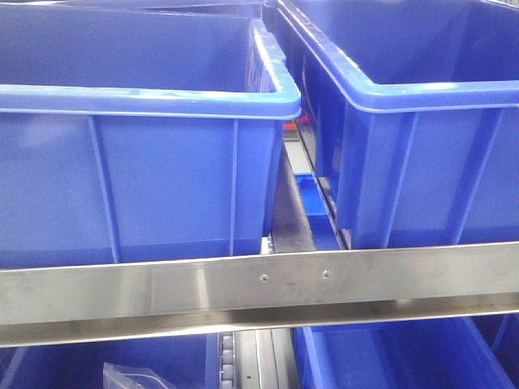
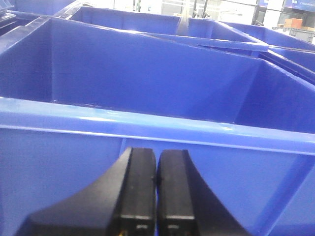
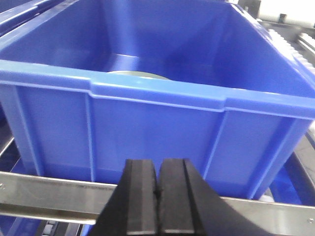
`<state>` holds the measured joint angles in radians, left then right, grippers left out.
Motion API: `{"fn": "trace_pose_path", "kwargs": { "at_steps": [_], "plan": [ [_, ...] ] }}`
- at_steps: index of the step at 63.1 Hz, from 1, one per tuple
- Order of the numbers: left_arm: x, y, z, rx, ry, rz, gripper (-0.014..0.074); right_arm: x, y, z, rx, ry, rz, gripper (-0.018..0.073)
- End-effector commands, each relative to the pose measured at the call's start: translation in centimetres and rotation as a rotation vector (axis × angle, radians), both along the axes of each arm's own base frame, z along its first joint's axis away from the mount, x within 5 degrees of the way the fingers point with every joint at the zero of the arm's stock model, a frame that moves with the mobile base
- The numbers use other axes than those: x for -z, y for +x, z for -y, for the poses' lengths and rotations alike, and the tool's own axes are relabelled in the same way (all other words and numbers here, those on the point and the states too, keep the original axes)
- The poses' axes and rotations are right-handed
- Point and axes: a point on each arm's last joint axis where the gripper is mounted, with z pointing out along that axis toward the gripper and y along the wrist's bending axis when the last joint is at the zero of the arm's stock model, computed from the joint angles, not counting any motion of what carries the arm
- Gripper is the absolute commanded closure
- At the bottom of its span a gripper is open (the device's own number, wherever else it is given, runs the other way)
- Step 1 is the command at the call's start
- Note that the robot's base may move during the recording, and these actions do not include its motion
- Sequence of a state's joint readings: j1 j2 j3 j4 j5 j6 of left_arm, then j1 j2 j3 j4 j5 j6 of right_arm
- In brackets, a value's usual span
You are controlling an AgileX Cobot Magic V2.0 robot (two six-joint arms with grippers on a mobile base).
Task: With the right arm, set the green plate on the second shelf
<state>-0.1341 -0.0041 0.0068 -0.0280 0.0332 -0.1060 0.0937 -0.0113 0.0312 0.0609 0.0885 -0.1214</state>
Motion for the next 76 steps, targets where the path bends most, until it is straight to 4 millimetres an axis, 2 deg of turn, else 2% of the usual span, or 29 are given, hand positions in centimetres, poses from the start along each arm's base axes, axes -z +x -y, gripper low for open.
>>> {"fn": "trace_pose_path", "kwargs": {
  "at_steps": [1,13,24,76],
  "plan": [
    [0.49,-0.01,0.01,0.004,-0.02,0.062,0.0466,-1.5,-0.26,0.03,-0.002,-0.002,0.117,0.051],
    [0.49,-0.01,0.01,0.004,-0.02,0.062,0.0466,-1.54,-0.26,0.03,-0.003,0.044,0.116,0.051],
    [0.49,-0.01,0.01,0.004,-0.02,0.062,0.0466,-1.57,-0.27,0.04,0.0,-0.022,0.124,0.051],
    [0.49,-0.01,0.01,0.004,-0.02,0.062,0.0466,-1.56,-0.27,0.04,0.0,-0.018,0.123,0.051]
  ]
}}
